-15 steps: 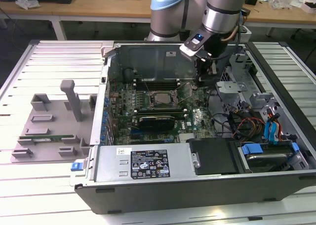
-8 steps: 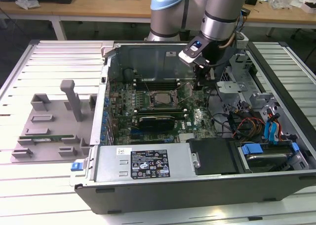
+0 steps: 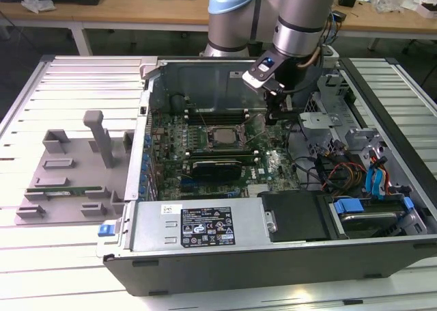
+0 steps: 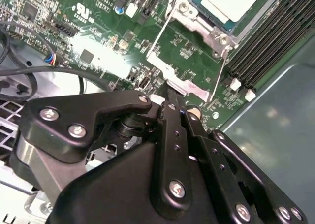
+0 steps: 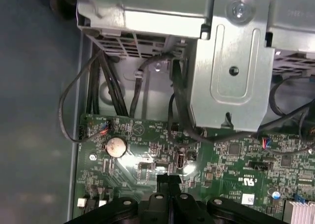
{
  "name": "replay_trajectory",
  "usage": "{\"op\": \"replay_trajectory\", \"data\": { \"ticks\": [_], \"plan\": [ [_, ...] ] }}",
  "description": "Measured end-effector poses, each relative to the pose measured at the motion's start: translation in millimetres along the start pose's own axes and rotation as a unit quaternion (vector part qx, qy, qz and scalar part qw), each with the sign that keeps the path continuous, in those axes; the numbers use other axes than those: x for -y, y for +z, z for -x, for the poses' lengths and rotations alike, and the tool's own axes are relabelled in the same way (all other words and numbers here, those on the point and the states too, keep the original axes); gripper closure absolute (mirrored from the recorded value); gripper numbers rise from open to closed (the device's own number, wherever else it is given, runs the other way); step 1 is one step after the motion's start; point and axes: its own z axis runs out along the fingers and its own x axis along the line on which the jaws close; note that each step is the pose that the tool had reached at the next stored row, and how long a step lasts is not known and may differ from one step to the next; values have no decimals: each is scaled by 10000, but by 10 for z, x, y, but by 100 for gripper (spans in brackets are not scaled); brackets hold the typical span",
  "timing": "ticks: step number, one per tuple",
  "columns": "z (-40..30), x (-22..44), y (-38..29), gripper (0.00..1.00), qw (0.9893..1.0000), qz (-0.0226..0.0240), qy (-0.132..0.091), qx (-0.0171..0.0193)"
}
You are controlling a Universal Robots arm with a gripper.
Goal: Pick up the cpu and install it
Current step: 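Close the cpu cover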
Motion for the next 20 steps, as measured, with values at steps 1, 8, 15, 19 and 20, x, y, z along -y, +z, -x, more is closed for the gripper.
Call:
{"op": "replay_trajectory", "data": {
  "ticks": [1, 8, 15, 19, 20],
  "plan": [
    [-2, 16, 1, 89, 10000, 0, 0, 0],
    [-12, 126, 5, 89, 10000, 1, 0, 0],
    [-18, 184, 7, 89, 10000, 1, 0, 0],
    [-22, 221, 8, 89, 10000, 1, 0, 1],
    [-23, 233, 9, 89, 10000, 1, 0, 1]
  ]
}}
